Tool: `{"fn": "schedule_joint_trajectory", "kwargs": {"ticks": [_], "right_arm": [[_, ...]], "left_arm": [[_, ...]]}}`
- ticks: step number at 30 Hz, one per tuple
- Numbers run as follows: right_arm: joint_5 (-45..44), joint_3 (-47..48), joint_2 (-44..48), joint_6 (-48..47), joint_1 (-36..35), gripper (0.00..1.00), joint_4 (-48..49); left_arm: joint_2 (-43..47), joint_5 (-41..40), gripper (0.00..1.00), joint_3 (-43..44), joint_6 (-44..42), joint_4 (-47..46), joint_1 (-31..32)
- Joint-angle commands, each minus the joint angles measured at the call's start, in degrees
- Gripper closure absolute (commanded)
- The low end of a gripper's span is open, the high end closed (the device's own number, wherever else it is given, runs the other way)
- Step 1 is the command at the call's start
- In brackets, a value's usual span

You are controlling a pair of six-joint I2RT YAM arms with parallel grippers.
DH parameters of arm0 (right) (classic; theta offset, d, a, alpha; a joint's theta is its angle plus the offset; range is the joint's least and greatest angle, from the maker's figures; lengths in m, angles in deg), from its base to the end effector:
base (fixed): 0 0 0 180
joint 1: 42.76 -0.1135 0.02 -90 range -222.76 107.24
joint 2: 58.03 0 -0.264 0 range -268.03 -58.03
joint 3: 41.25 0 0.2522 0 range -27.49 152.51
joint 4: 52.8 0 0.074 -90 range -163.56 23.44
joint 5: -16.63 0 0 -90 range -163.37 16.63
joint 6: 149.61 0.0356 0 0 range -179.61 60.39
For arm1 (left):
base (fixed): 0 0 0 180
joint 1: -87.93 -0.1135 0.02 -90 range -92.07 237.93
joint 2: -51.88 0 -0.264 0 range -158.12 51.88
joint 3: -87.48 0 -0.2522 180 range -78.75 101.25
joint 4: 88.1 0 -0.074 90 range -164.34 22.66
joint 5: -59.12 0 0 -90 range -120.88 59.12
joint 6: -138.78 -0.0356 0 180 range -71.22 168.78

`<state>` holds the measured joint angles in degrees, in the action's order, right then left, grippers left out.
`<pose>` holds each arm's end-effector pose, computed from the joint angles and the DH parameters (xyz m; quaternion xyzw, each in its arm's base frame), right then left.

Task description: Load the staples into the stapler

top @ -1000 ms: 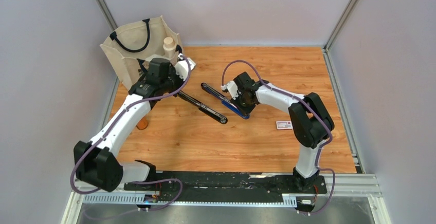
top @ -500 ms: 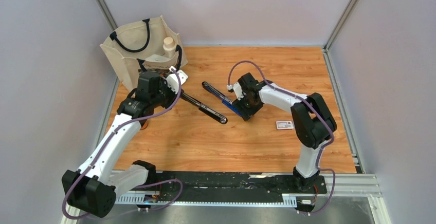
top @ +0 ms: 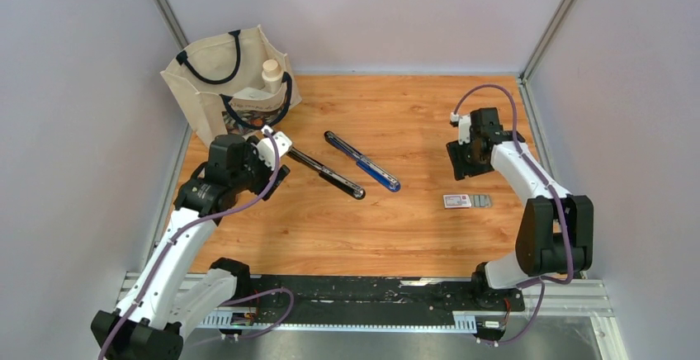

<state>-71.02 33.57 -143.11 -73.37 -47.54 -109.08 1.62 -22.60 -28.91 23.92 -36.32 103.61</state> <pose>0.2880 0.0255 0.2311 -0.1618 0.9655 0.0041 0.2042 0.1740 -0.0542 0.3068 0.3406 0.8316 -0.0301 0.4377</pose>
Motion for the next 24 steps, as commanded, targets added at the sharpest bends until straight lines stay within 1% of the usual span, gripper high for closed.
{"fn": "schedule_joint_trajectory", "kwargs": {"ticks": [1, 4, 5, 7, 11, 12, 19, 24], "right_arm": [[-2.3, -3.1, 1.7, 0.7, 2.6, 0.45, -1.2], [-4.5, -3.7, 1.2, 1.3, 4.2, 0.46, -1.5], [-4.5, -3.7, 0.9, 1.6, 6.5, 0.46, -1.4], [-3.8, -4.0, -0.2, 1.8, 8.5, 0.46, -1.2], [-3.3, -4.0, -2.6, 2.1, 11.2, 0.48, -1.6], [-1.2, -3.9, -3.0, 2.2, 11.4, 0.49, -1.7], [-0.9, -4.2, -4.1, 2.6, 11.6, 0.49, -1.6], [-0.3, -4.0, -5.6, 2.9, 11.6, 0.52, -2.3]], "left_arm": [[3.4, 3.8, 0.23, 0.6, -0.6, 4.1, -0.4], [4.3, 4.7, 0.22, -0.2, -0.9, 3.9, -0.4], [4.4, 4.6, 0.22, -0.4, -1.1, 3.8, -0.4], [4.5, 4.6, 0.21, -0.5, -1.2, 3.8, -0.4], [4.8, 5.8, 0.19, -0.7, -1.3, 4.1, -0.4], [4.8, 5.9, 0.18, -0.7, -1.2, 4.3, -0.4], [4.4, 6.6, 0.18, -0.6, -0.9, 4.3, -0.4], [4.4, 6.4, 0.17, -0.7, -0.9, 4.3, -0.3]]}}
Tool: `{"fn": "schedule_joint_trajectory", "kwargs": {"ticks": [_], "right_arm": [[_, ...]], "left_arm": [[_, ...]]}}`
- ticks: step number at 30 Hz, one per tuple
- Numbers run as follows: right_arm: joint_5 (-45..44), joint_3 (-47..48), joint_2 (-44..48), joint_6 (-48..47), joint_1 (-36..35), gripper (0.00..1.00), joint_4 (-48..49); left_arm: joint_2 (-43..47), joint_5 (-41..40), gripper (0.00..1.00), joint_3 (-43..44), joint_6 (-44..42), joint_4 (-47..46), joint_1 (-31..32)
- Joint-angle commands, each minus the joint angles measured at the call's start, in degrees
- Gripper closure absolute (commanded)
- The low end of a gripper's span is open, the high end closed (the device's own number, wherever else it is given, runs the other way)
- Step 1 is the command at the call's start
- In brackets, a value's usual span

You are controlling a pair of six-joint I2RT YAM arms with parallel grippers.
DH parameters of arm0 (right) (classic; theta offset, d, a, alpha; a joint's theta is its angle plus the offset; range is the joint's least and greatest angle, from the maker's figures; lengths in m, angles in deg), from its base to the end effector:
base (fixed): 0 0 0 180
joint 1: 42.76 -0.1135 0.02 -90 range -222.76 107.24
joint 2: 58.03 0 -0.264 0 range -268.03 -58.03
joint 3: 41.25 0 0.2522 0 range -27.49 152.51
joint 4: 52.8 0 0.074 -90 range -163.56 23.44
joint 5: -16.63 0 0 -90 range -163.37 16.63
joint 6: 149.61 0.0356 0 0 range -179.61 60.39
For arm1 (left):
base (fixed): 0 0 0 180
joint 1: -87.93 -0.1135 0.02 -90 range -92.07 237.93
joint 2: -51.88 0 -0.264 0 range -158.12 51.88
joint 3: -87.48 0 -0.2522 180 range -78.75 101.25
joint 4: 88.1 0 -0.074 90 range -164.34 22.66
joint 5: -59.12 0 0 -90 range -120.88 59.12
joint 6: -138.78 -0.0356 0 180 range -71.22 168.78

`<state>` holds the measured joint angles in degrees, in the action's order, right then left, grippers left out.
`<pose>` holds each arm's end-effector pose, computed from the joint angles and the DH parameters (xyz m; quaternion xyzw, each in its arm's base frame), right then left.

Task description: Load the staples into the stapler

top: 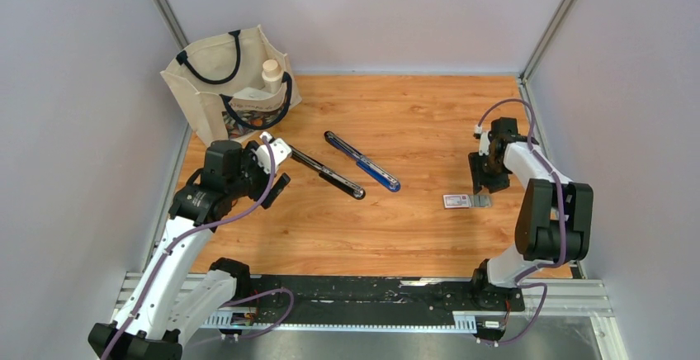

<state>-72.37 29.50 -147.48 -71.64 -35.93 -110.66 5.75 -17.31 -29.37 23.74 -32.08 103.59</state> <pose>0.2799 -0.0329 0.1900 -0.0461 0.9920 -0.0106 0.1169 0.1543 -0.0519 0.3093 0.3594 0.8226 -0.0713 0.4348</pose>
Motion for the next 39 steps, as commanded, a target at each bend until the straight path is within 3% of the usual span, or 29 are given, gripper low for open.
{"fn": "schedule_joint_trajectory", "kwargs": {"ticks": [1, 12, 25, 39], "right_arm": [[1.3, 0.1, -1.4, 1.2, 0.2, 0.53, -0.9], [2.9, 0.0, -3.6, 1.6, 0.9, 0.58, -2.1], [2.5, 0.0, -5.6, 1.7, 1.3, 0.56, -1.6], [1.5, -0.1, -6.5, 1.8, 1.3, 0.68, -1.1]], "left_arm": [[0.3, 1.1, 0.17, -0.3, -0.5, 0.0, -0.3], [-0.1, 1.0, 0.16, -0.7, -0.5, -0.4, -0.3], [-0.2, 1.0, 0.15, -0.9, -0.6, -0.5, -0.3], [-0.3, 0.7, 0.14, -0.9, -0.7, -0.6, -0.4]]}}
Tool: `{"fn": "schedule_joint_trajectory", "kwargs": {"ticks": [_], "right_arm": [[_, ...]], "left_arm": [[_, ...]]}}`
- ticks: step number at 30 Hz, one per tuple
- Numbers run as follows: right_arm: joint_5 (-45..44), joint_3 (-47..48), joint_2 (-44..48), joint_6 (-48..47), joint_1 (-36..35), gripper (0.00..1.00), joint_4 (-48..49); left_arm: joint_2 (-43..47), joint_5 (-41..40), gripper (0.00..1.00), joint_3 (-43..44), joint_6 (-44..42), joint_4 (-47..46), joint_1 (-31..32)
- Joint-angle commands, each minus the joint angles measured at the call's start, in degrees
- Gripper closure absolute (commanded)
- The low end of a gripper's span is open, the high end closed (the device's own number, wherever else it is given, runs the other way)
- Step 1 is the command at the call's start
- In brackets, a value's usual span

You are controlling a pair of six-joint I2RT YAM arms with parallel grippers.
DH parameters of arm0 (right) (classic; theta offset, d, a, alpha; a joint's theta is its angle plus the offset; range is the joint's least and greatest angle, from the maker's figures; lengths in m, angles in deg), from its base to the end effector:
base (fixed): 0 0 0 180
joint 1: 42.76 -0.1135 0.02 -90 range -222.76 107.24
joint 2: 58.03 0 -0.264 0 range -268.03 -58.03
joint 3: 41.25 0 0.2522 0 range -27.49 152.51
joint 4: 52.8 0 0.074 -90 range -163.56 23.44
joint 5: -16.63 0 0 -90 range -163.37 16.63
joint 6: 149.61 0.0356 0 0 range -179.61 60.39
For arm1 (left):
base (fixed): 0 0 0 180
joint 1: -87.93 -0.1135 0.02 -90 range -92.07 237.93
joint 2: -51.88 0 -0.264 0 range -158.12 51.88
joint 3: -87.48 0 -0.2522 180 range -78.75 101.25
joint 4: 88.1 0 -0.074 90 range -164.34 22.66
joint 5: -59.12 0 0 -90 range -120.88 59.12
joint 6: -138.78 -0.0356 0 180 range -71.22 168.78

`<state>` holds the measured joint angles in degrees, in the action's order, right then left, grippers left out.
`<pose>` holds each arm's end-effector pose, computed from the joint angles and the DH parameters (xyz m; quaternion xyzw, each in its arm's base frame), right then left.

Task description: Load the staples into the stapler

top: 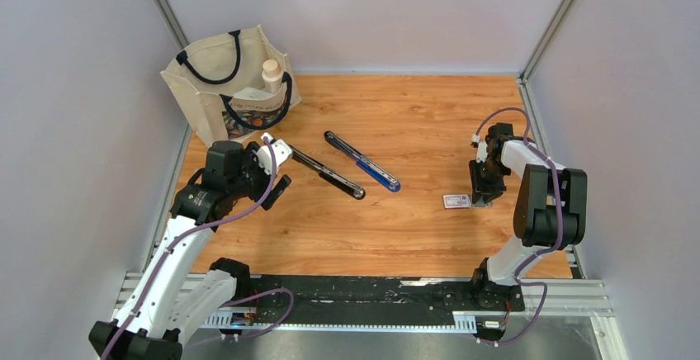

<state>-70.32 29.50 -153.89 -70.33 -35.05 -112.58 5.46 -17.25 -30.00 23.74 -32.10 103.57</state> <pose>0.2828 -0.0364 0.1600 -0.0274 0.9983 0.0191 0.0482 0.1553 -0.0522 0.3050 0.3598 0.8260 -0.0727 0.4278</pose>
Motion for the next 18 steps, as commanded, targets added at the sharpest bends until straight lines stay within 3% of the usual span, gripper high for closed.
{"fn": "schedule_joint_trajectory", "kwargs": {"ticks": [1, 18], "right_arm": [[-0.7, -0.1, -0.1, 0.5, 0.4, 0.69, 0.8], [1.3, 0.6, 5.2, 0.5, 0.5, 0.73, -0.2]], "left_arm": [[0.0, 0.7, 0.14, -0.3, -0.6, -0.6, -0.3], [-0.1, 0.3, 0.14, -0.5, -0.7, -0.8, -0.3]]}}
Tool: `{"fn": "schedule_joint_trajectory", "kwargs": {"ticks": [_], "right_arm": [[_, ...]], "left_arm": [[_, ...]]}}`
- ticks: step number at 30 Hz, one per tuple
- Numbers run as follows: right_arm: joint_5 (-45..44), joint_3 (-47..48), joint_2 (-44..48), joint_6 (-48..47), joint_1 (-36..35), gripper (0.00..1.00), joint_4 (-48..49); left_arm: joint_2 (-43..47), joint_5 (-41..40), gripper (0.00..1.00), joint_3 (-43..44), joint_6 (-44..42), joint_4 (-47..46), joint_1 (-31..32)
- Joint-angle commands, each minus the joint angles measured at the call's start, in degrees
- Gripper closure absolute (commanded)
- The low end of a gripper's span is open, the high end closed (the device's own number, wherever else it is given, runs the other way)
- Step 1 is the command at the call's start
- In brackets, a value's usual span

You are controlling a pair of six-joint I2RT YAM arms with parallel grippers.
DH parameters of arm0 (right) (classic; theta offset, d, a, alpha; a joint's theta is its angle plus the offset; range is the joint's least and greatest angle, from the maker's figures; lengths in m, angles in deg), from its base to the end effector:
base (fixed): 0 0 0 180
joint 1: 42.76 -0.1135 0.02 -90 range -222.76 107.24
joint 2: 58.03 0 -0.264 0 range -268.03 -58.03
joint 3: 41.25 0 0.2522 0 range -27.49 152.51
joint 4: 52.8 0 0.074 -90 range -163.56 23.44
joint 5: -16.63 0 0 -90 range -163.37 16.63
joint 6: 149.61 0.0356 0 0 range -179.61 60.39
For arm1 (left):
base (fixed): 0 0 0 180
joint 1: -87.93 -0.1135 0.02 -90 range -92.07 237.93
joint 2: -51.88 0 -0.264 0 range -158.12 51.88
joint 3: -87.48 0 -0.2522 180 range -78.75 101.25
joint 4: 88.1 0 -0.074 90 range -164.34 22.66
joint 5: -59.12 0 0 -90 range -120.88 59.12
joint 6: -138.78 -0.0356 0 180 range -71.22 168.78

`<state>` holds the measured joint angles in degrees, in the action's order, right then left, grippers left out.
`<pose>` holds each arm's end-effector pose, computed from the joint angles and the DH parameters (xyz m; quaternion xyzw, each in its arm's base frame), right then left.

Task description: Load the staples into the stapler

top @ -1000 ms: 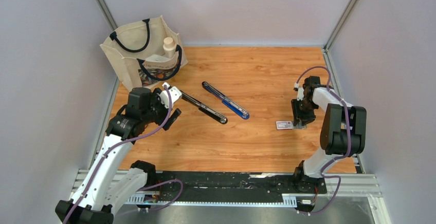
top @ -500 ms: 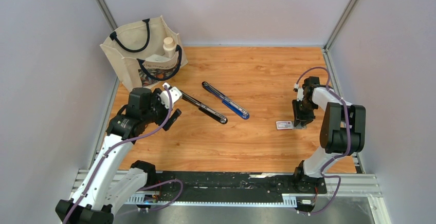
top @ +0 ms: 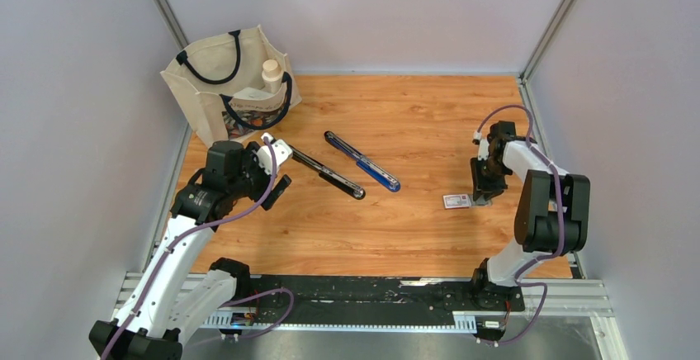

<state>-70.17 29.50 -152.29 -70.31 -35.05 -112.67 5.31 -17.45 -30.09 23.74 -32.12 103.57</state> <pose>0.2812 -0.0361 0.1674 -0.0276 0.9976 0.0183 0.0614 0.1559 -0.0522 0.3041 0.3592 0.8272 -0.0714 0.4261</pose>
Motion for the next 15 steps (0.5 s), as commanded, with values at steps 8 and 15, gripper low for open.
{"fn": "schedule_joint_trajectory", "kwargs": {"ticks": [8, 15], "right_arm": [[2.6, 3.2, 4.3, 0.5, 0.2, 0.73, -1.4], [2.4, 13.4, -3.4, 0.9, -2.1, 0.73, -3.0]], "left_arm": [[0.0, 0.1, 0.13, -0.6, -0.9, -1.1, -0.3], [-0.4, -0.2, 0.13, -1.0, -1.0, -1.7, -0.3]]}}
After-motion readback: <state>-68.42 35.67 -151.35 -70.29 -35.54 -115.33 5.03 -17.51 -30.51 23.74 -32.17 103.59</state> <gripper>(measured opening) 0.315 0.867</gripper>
